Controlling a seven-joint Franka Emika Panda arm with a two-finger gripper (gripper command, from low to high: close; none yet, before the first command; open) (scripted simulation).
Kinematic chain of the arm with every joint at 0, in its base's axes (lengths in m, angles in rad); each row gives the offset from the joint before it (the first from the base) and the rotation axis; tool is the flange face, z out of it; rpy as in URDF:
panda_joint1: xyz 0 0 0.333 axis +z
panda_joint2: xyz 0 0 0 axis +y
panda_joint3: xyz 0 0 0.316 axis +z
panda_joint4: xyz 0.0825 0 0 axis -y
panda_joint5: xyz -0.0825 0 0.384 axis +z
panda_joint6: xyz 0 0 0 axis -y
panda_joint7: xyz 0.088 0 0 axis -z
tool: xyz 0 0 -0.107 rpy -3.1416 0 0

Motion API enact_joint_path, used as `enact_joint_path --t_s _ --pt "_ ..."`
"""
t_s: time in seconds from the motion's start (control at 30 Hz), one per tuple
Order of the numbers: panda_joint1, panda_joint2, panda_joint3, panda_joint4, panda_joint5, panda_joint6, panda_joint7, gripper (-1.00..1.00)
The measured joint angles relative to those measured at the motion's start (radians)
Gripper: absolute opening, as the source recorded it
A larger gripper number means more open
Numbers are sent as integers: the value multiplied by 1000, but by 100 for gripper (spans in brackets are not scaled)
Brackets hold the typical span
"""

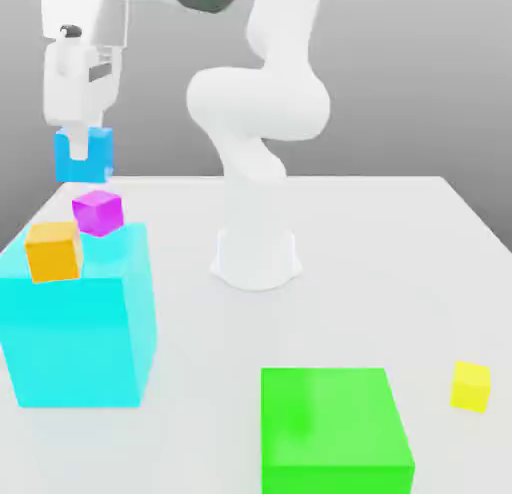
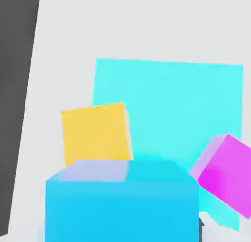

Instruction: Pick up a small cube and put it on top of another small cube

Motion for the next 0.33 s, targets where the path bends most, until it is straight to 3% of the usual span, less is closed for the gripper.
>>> enact_joint_path --t_s 0.07,0.2,0.23,0.33 --pt "-32 -16 -35 -3 2 -67 -11 -100" --pt "-57 29 -66 -101 -6 43 -12 -100" --pt "-59 38 -69 -122 -9 73 -12 100" --pt "-59 38 -69 -122 -9 73 -12 100"
